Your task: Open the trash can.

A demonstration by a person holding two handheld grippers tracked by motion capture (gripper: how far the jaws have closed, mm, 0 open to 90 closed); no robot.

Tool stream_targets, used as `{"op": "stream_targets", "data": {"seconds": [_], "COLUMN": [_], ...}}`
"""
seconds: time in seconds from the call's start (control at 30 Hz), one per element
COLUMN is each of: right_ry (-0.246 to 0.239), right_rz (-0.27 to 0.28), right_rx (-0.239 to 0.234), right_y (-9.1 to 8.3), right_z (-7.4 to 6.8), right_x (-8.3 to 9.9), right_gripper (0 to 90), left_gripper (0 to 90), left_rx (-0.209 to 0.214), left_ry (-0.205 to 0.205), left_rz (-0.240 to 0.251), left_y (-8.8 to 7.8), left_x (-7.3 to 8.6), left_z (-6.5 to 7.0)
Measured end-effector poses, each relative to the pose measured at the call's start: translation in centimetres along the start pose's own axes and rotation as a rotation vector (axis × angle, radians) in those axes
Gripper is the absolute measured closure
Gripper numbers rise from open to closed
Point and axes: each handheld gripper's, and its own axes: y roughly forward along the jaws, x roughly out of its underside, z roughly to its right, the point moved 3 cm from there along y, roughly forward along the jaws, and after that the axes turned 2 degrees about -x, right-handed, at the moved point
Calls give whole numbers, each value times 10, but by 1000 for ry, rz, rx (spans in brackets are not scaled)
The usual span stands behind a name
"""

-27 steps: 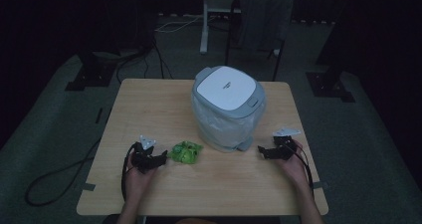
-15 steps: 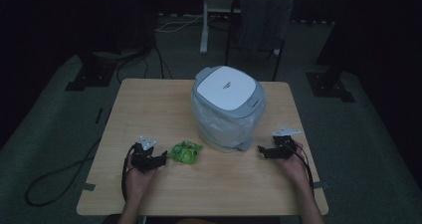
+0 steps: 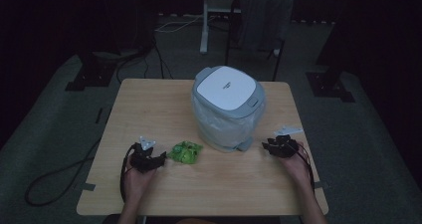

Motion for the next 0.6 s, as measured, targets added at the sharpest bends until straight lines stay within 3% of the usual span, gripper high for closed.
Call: {"op": "stream_targets", "data": {"seconds": [0.13, 0.3, 0.6], "right_ry": [0, -11, -50], "right_rz": [7, 25, 66], "right_rx": [-13, -47, -93], "right_y": [-5, -8, -8], "right_z": [0, -4, -15], "right_x": [-5, -13, -29], "right_gripper": [717, 862, 892], "left_gripper": [354, 371, 371], "left_rx": [-15, -11, -14], "left_ry": [-16, -14, -17], "left_rz": [-27, -27, -33], "left_y": [-2, -2, -2], "left_x": [-1, -1, -2], "left_z": [1, 0, 0]}}
